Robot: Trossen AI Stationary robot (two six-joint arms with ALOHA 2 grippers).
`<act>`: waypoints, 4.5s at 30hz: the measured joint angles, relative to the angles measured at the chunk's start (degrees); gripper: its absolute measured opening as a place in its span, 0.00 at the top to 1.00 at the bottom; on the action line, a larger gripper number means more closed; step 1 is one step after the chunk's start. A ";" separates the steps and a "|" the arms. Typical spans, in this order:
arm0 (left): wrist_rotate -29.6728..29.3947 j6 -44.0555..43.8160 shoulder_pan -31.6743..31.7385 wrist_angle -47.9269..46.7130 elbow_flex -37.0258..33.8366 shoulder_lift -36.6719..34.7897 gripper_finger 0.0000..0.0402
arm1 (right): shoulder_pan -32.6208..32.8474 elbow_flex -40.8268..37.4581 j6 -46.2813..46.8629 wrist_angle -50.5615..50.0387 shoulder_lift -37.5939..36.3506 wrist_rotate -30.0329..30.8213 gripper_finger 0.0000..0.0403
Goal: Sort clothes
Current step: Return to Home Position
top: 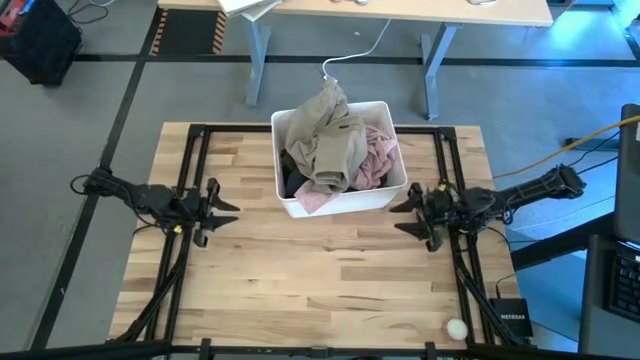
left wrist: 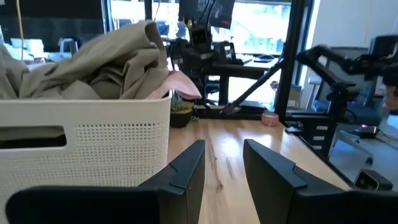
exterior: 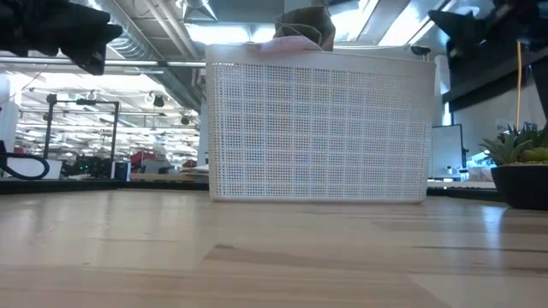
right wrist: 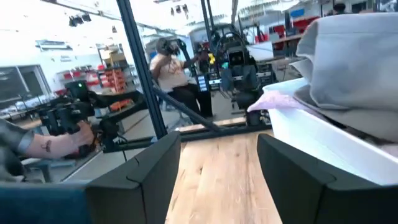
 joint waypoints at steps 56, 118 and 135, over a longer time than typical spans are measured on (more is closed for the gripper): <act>20.46 -0.68 27.61 3.39 -7.26 -2.13 0.74 | 0.00 -7.57 -9.30 -20.80 -25.10 4.99 0.43; 20.46 -0.68 27.56 3.38 -7.28 -2.12 0.74 | 0.00 -7.92 -9.39 -22.08 -24.96 -1.29 0.43; 20.46 -0.68 27.56 3.38 -7.30 -2.12 0.74 | 0.00 -7.94 -9.39 -22.08 -24.94 -1.29 0.43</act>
